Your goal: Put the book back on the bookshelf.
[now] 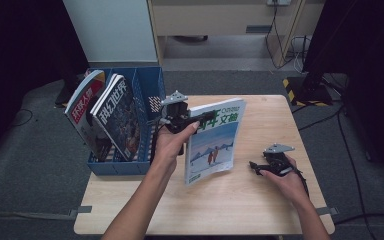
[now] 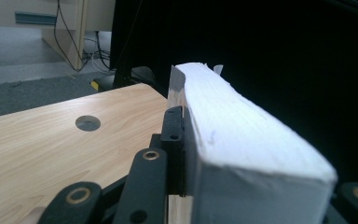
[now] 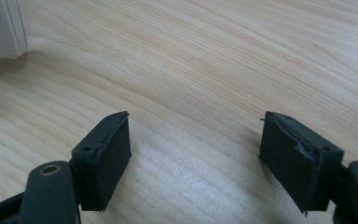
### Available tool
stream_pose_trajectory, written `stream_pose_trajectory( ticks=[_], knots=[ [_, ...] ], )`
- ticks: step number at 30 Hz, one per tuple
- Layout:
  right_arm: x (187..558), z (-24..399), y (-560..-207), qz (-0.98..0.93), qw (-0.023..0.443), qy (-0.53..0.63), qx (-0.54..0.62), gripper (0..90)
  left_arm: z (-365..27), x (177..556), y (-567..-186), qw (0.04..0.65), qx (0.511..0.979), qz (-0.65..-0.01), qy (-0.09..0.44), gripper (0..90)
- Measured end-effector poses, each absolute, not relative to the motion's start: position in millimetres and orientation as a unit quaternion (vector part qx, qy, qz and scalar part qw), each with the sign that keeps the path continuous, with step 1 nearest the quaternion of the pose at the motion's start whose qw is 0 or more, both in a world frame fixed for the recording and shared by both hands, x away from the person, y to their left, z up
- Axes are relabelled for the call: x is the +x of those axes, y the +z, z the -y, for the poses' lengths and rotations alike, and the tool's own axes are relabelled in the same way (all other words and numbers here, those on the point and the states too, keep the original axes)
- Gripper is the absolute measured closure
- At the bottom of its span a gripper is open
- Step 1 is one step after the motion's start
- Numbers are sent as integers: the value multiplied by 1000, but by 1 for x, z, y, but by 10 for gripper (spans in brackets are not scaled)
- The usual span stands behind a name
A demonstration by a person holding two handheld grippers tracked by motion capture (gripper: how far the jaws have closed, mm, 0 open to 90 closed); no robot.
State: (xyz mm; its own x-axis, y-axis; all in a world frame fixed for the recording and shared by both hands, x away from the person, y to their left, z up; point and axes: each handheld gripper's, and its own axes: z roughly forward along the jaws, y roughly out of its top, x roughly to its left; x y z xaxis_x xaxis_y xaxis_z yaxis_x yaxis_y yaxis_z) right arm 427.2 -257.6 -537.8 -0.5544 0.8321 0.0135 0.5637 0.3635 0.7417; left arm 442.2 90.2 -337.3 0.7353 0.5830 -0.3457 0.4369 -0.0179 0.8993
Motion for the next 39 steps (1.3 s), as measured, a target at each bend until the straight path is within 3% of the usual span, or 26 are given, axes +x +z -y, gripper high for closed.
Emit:
stream_pose_trajectory(
  ticks=[39],
  knots=[
    [428, 257, -538, -804, 188, 360, 433, 240, -108, 438, -319, 617, 690, -370, 84, 733]
  ],
)
